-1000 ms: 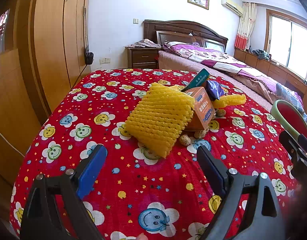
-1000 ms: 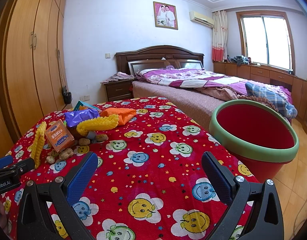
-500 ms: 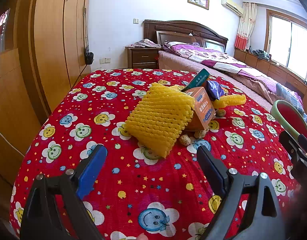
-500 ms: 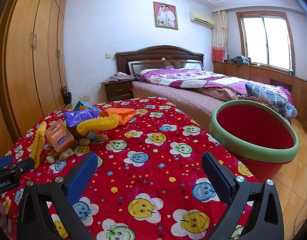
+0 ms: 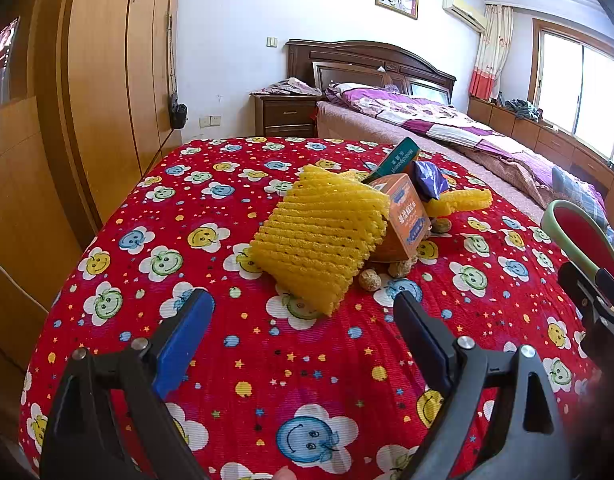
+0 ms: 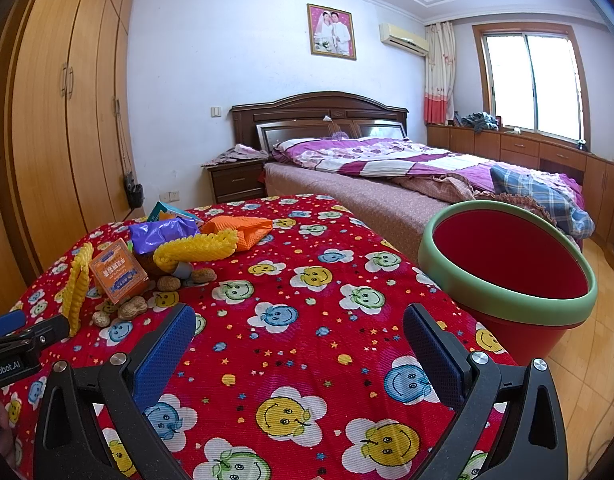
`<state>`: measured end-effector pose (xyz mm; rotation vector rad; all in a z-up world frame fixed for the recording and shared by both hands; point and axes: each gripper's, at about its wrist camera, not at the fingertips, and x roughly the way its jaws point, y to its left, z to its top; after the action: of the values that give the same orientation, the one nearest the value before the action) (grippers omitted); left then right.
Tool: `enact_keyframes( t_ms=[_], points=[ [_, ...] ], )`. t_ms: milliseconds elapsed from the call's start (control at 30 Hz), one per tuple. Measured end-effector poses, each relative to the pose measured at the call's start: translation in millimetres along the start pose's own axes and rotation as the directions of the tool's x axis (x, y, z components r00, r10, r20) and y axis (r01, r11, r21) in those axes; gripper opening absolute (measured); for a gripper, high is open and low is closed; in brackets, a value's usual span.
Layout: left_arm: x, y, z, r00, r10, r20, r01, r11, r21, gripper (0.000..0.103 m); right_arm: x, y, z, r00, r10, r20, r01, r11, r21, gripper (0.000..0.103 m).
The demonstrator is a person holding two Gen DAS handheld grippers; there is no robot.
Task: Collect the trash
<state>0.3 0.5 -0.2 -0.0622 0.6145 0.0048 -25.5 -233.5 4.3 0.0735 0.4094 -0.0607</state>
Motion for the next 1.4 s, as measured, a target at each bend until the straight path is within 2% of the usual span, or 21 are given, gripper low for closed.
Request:
enact_keyframes(
  t_ms=[933,1100,1400],
  points=[
    [-3,-3,-1,1.000,0.005,0.000,-0.005,1.000,-0.005,0.092,1,-2,-2,1.000,0.000,-0.002,0.000,1.000,-0.001,0.103],
    [-1,0,-3,1.000,-0.008,-0.030,0.008,1.000,-0.017,0.092,1,-2,0,1.000,0.005,-0.007,-0.005,1.000,0.007,0.103],
    [9,14,25,0.997,-0.037,-0.069,0.034,0.998,-0.046,0.092,7,-7,0,0.999,0.011,-0.035,-0.010,1.000,0.023,0.103]
  ],
)
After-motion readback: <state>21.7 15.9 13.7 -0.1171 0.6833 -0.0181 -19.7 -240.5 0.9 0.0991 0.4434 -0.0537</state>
